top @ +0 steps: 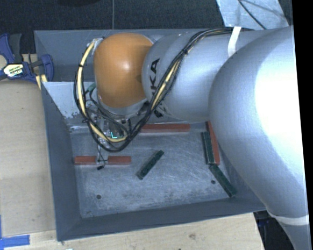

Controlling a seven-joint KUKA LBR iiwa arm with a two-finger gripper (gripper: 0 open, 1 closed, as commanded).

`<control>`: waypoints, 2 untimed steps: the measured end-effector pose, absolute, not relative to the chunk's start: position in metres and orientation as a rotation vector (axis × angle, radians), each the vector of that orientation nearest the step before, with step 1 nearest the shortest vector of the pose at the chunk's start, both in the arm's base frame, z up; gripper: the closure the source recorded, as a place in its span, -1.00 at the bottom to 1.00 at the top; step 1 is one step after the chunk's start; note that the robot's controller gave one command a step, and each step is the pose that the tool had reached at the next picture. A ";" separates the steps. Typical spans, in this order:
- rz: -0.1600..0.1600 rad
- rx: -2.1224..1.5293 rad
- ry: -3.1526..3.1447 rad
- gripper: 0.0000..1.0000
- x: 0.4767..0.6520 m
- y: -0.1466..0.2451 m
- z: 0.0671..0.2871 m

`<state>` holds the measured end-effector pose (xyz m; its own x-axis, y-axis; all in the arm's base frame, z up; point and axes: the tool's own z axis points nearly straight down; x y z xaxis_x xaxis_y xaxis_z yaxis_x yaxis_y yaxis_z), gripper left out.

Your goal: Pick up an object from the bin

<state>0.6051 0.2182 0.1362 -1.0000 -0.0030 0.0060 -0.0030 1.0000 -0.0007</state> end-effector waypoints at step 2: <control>-0.003 0.045 -3.144 1.00 0.591 0.211 0.070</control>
Offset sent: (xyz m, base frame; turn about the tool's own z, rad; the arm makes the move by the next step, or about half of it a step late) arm -0.0154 -0.0063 -0.0662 -0.0282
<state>0.5907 0.2113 0.0703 -0.9996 -0.0287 -0.0028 -0.0287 0.9996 0.0016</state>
